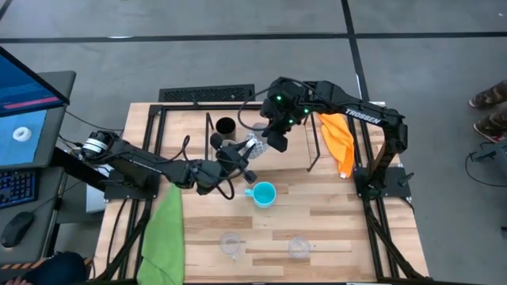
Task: Stack small to large cups/mugs on shelf
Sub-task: Put the white mug on the shelf
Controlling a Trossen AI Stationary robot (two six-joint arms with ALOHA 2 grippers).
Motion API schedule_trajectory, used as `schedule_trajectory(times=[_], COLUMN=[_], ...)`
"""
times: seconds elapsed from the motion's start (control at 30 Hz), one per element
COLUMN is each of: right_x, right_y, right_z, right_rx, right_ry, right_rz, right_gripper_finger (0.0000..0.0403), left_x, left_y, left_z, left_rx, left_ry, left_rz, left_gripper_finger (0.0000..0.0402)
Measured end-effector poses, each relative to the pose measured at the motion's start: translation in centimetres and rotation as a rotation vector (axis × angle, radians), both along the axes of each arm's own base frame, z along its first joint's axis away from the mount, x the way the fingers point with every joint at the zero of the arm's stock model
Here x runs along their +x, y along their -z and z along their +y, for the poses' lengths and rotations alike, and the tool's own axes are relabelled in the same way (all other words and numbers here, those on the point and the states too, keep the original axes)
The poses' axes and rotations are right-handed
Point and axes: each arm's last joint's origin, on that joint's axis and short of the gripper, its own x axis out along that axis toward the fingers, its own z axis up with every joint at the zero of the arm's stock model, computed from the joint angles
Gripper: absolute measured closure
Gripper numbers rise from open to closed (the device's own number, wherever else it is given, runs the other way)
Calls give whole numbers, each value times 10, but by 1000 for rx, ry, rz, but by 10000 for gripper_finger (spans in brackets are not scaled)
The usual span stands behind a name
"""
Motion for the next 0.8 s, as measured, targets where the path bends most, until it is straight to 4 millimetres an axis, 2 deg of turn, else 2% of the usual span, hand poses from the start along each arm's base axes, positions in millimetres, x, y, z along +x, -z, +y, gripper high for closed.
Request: schedule_trajectory(times=[0.17, 0.37, 0.5, 0.63, 0.73, 0.8], right_x=[3, 1, -23, -49, -61, -61], right_y=[-2, -6, -31, -54, -64, -63], right_z=[0, -3, 1, 5, 4, -2], right_rx=[30, 27, 40, -13, -76, -81], right_ry=[11, 12, 1, 34, 67, 87], right_rz=[-36, -60, -142, -207, -239, -233], right_gripper_finger=[403, 397, 366, 329, 294, 266], left_x=[0, -8, -10, -11, -10, -10], left_y=[-2, -16, -18, -19, -20, -23], left_z=[0, 2, 4, 6, 6, 5], left_rx=[60, 68, 86, 67, 62, 59], left_ry=[39, 58, 47, 52, 77, 90], left_rz=[52, 20, 43, 31, 9, -19], left_gripper_finger=[347, 349, 342, 352, 352, 348])
